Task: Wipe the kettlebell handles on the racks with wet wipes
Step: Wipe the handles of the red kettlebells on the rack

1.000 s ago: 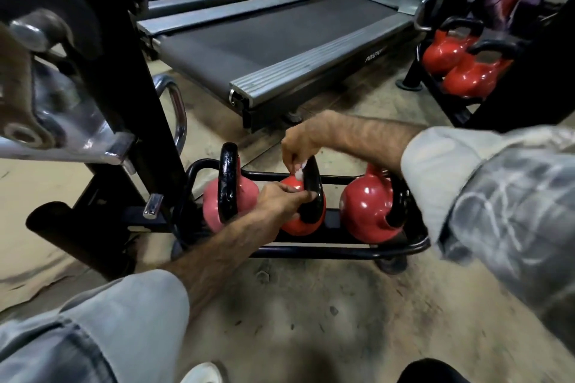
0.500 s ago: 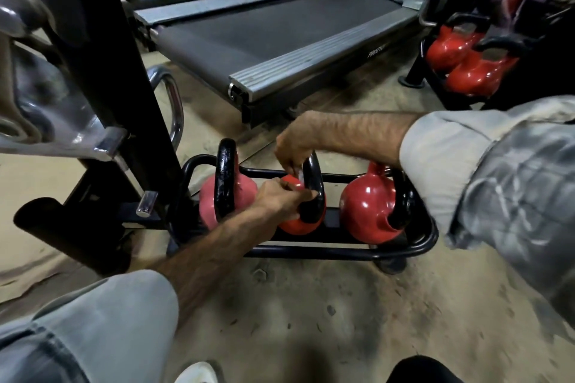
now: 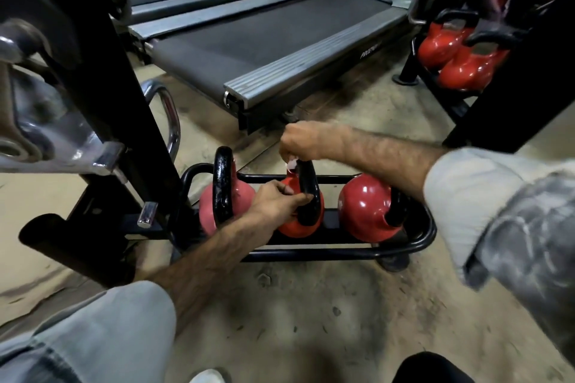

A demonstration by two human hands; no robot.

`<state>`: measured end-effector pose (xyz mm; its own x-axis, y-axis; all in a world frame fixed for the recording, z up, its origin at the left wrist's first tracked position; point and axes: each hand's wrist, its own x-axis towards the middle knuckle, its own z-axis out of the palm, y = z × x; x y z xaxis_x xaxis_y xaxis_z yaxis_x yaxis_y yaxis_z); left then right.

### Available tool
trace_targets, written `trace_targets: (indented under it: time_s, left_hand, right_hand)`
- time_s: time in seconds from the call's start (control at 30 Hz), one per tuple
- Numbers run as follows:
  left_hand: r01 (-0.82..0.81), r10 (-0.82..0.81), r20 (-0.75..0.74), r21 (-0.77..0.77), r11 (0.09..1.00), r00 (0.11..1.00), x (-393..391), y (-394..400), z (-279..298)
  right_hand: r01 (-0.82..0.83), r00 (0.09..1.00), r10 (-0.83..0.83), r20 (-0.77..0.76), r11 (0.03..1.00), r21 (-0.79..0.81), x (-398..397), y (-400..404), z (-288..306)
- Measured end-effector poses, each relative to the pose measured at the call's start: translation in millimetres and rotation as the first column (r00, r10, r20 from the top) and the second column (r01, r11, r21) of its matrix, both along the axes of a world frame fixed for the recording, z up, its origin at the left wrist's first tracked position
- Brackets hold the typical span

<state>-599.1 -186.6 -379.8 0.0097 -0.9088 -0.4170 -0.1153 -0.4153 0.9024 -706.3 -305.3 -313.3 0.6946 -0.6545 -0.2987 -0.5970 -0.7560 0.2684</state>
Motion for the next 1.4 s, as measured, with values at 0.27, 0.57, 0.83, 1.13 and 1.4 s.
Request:
trace_targets:
  time_s: [0.27,0.57,0.83,1.13,1.4]
  left_hand:
    - [0.496,-0.106,0.66,-0.439,0.749,0.744,2,-2,26]
    - [0.791,-0.238,0.866,-0.249,0.558,0.44,3,-9,30]
    - [0.817,-0.326,0.823,-0.258,0.515,0.465,3,-33,26]
    - [0.758,-0.368,0.744,-0.273,0.593,0.557,7,-38,33]
    - [0.706,-0.285,0.739,-0.345,0.618,0.611,3,-43,22]
  right_hand:
    - [0.495,-0.007,-0.58,0.814,0.706,0.507,-54,78,-65]
    - [0.251,-0.49,-0.703,0.516,0.453,0.855,-37,33,-72]
    - [0.004,-0.537,-0.778,0.326,0.384,0.923,-48,41,-84]
    - [0.23,-0.464,-0.806,0.366,0.29,0.929,-38,15,-92]
    - [0.437,0.086,-0.694,0.715,0.671,0.599,-46,-7,-54]
